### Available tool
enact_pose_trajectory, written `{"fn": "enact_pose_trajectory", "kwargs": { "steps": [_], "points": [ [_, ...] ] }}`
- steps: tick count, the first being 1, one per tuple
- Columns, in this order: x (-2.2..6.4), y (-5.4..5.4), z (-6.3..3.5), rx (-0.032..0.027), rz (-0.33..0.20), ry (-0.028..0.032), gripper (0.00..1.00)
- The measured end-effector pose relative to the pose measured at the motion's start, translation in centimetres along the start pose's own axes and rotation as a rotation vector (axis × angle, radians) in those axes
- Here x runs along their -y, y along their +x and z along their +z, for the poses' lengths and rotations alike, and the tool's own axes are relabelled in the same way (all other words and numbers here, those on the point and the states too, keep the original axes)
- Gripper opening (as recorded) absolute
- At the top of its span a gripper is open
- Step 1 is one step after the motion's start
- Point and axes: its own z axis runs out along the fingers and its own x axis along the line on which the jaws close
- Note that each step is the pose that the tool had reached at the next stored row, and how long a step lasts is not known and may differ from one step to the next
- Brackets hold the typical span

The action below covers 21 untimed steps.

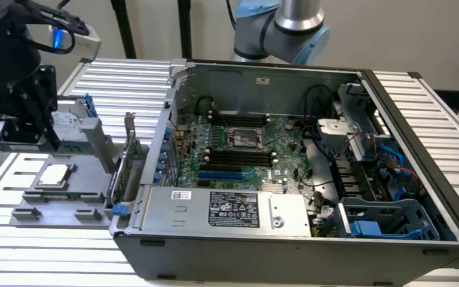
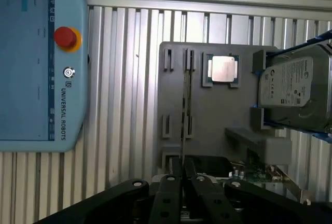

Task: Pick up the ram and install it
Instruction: 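Pick up the ram and move it above insertion slot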

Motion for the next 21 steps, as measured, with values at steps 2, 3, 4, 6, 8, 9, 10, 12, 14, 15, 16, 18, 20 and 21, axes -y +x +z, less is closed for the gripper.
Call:
{"fn": "enact_pose_trajectory", "kwargs": {
  "steps": [2,3,4,6,8,9,10,12,14,15,16,18,20,21],
  "points": [
    [0.83,-0.1,-0.84,-0.0001,0.000,-0.0001,0.14],
    [1.25,-0.1,-1.20,-0.0002,0.000,-0.0002,0.14],
    [1.66,-0.1,-1.52,-0.0001,0.000,-0.0002,0.14],
    [2.54,-0.1,-2.11,0.0004,0.000,-0.0001,0.14],
    [3.46,-0.1,-2.53,0.0020,0.000,-0.0001,0.14],
    [3.91,-0.1,-2.66,0.0035,0.000,-0.0001,0.14],
    [4.35,-0.1,-2.77,0.0052,0.000,0.0000,0.14],
    [5.24,-0.1,-2.96,0.0086,0.000,0.0002,0.14],
    [6.15,-0.1,-3.13,0.0119,-0.001,0.0002,0.14],
    [6.60,-0.1,-3.20,0.0135,-0.001,0.0003,0.14],
    [7.04,-0.1,-3.26,0.0149,-0.001,0.0003,0.14],
    [7.95,-0.1,-3.34,0.0168,-0.001,0.0003,0.14],
    [8.89,-0.1,-3.40,0.0184,-0.001,0.0001,0.14],
    [9.34,-0.1,-3.42,0.0191,-0.001,0.0001,0.14]
  ]
}}
